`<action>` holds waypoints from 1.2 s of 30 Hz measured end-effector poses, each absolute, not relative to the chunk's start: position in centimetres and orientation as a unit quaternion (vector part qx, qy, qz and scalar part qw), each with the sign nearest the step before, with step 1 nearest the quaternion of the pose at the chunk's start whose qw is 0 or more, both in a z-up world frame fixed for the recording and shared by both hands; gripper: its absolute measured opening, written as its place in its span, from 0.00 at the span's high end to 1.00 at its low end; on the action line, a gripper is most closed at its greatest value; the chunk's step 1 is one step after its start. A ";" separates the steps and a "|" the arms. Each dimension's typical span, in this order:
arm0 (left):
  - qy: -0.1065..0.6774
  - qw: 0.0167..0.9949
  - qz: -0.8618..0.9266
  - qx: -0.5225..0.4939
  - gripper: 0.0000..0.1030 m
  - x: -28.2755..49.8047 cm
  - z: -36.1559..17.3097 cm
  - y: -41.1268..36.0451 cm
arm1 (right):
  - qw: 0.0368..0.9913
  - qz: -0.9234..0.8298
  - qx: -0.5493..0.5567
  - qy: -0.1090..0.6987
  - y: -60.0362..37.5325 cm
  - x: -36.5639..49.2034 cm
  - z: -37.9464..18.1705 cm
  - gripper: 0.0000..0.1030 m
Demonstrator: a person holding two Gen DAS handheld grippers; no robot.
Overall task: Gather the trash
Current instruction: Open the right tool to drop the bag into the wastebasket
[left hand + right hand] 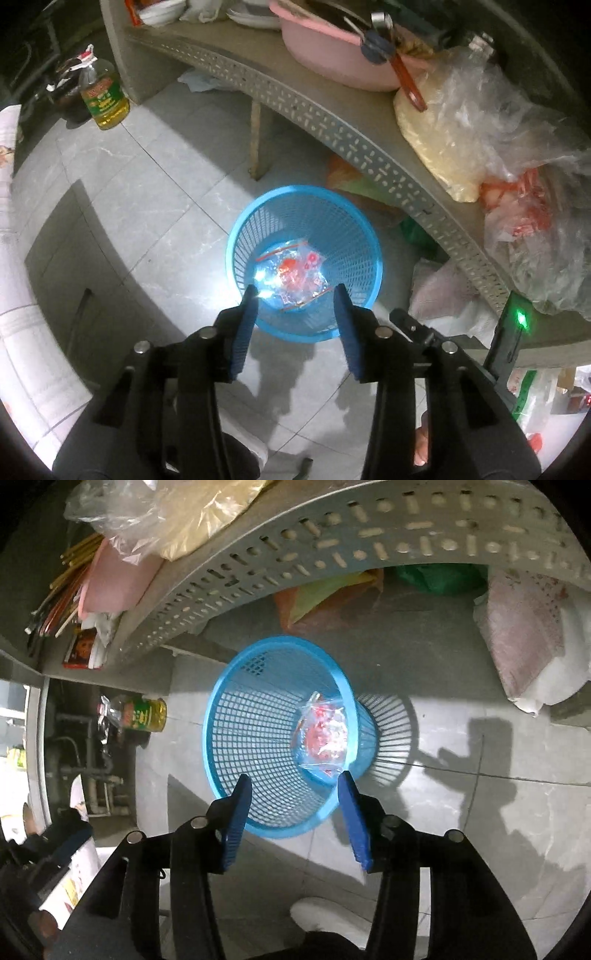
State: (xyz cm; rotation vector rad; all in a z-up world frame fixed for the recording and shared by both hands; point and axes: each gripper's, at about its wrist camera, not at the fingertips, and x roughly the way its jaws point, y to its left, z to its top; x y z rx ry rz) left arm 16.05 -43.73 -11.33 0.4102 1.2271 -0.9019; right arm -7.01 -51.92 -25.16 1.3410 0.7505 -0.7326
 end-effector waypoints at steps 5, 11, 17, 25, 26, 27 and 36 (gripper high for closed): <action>0.513 0.723 -0.439 0.142 0.59 14.5 -7.8 -41.0 | 0.688 -0.322 0.541 0.361 -50.4 -6.7 -22.8 0.43; 0.481 0.732 -0.471 0.102 0.51 12.4 -4.2 -36.0 | 0.738 -0.302 0.455 0.396 -47.4 -4.7 -19.1 0.30; 0.459 0.748 -0.477 0.055 0.50 11.8 -0.5 -29.2 | 0.780 -0.256 0.407 0.401 -44.8 -2.1 -15.2 0.27; 0.401 0.809 -0.429 0.039 0.42 12.1 2.7 -18.7 | 0.830 -0.182 0.371 0.374 -41.4 0.8 -9.1 0.27; 0.393 0.820 -0.413 0.040 0.39 12.2 3.1 -17.0 | 0.833 -0.174 0.368 0.374 -41.0 1.1 -8.7 0.27; 0.388 0.830 -0.398 0.039 0.37 12.4 3.3 -15.5 | 0.836 -0.165 0.365 0.375 -40.5 1.5 -8.2 0.27; 0.350 0.893 -0.284 0.024 0.29 12.8 4.6 -3.2 | 0.861 -0.072 0.342 0.370 -35.5 4.7 -3.8 0.27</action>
